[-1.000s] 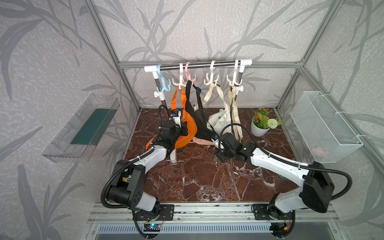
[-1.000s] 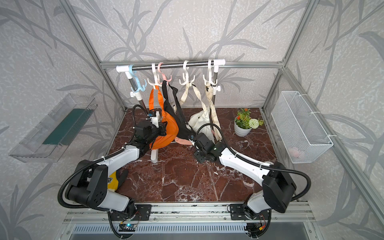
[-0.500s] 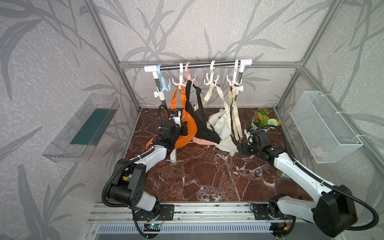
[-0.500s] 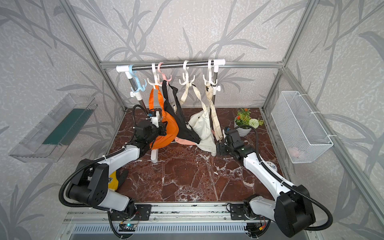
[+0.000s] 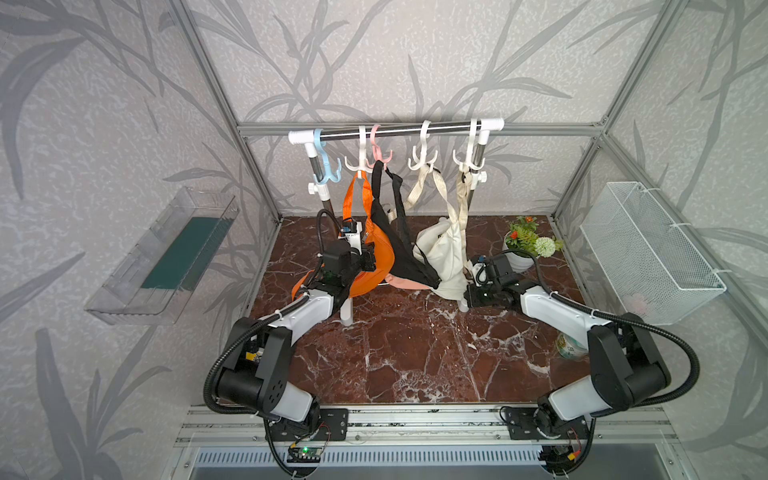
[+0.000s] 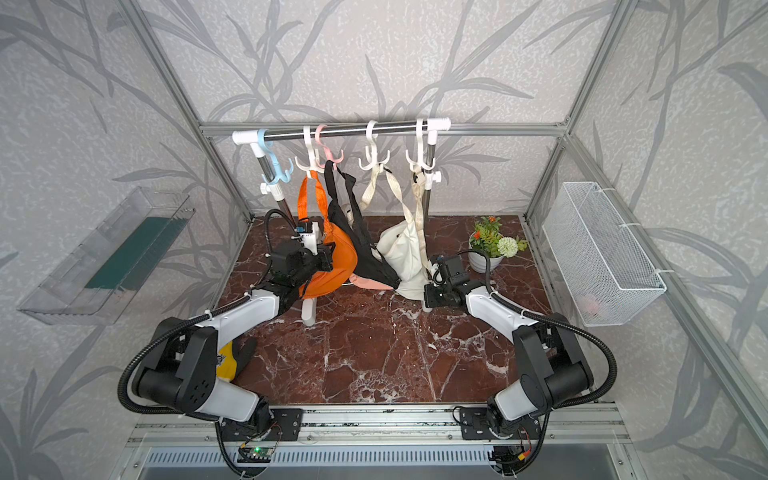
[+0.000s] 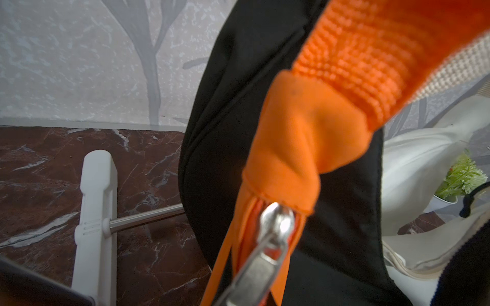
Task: Hang the bag on a hook
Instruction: Adjust the bag at the hook.
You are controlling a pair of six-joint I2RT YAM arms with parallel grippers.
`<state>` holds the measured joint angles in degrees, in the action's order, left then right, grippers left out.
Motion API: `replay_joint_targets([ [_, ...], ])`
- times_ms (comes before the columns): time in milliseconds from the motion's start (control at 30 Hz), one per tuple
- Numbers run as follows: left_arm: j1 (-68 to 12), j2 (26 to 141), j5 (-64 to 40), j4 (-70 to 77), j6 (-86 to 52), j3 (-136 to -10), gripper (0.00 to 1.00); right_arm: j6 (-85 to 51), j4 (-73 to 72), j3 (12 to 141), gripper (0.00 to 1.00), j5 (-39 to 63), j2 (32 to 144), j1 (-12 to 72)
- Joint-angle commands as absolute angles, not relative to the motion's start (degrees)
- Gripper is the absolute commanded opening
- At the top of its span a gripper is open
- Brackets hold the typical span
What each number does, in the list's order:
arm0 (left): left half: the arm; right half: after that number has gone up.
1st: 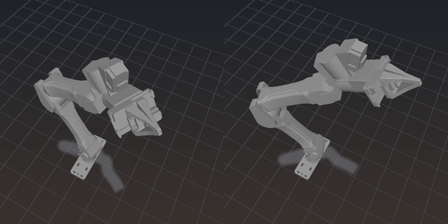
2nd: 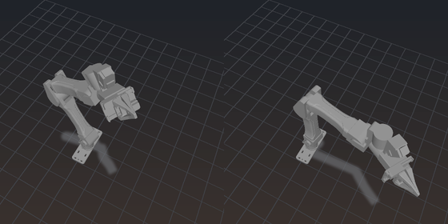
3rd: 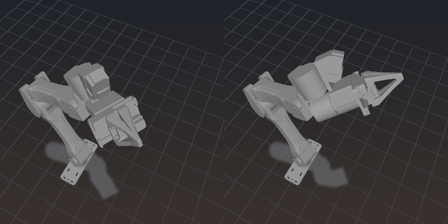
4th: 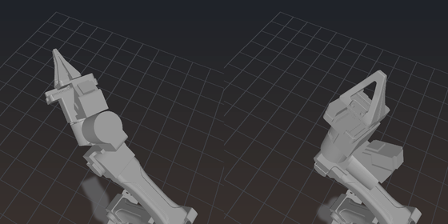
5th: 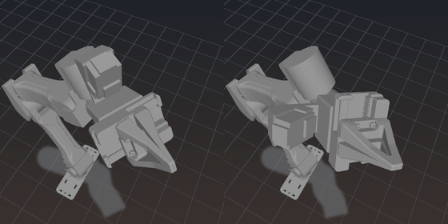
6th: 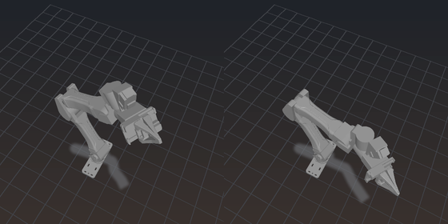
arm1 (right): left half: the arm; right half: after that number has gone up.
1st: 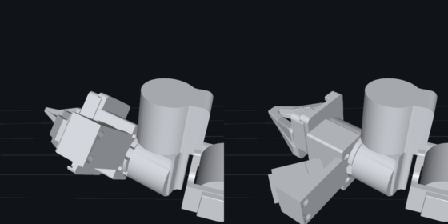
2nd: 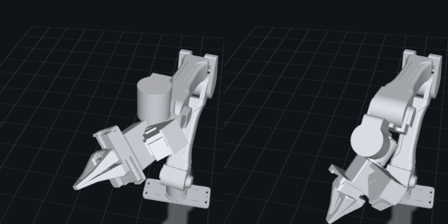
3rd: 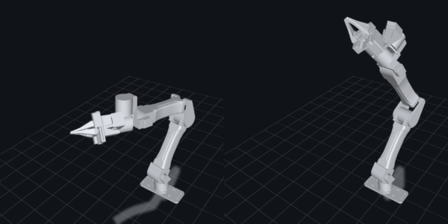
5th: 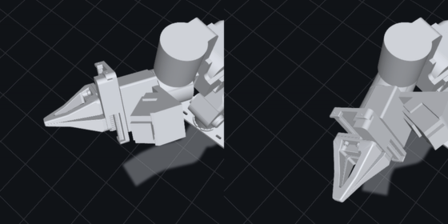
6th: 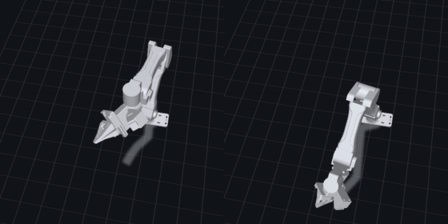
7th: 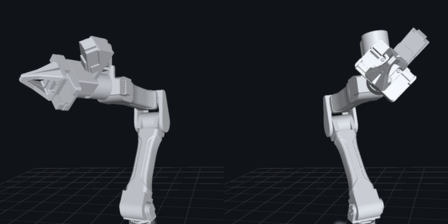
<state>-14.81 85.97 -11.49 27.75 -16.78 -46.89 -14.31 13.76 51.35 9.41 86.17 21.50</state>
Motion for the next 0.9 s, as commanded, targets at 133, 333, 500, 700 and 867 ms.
replay_joint_targets([
  [133,-14.0,86.48,-11.34,28.03,-17.56,-48.48,0.0,-12.57,19.46,59.22,0.0,-5.07,77.55,21.18],
  [333,-13.97,86.61,-11.95,28.19,-18.0,-48.63,0.0,-10.69,19.58,61.37,0.0,-13.55,76.65,18.66],
  [500,-13.93,86.41,-12.0,28.3,-18.19,-48.36,0.0,-11.55,16.06,61.76,0.0,-13.26,81.54,13.59],
  [700,-13.89,86.39,-11.96,28.12,-18.19,-48.44,0.0,-12.41,12.61,64.16,0.22,-8.97,92.1,11.23],
  [867,-13.9,86.63,-12.32,28.64,-18.86,-48.53,0.0,-13.62,15.66,66.04,0.67,-1.88,93.62,10.79],
])
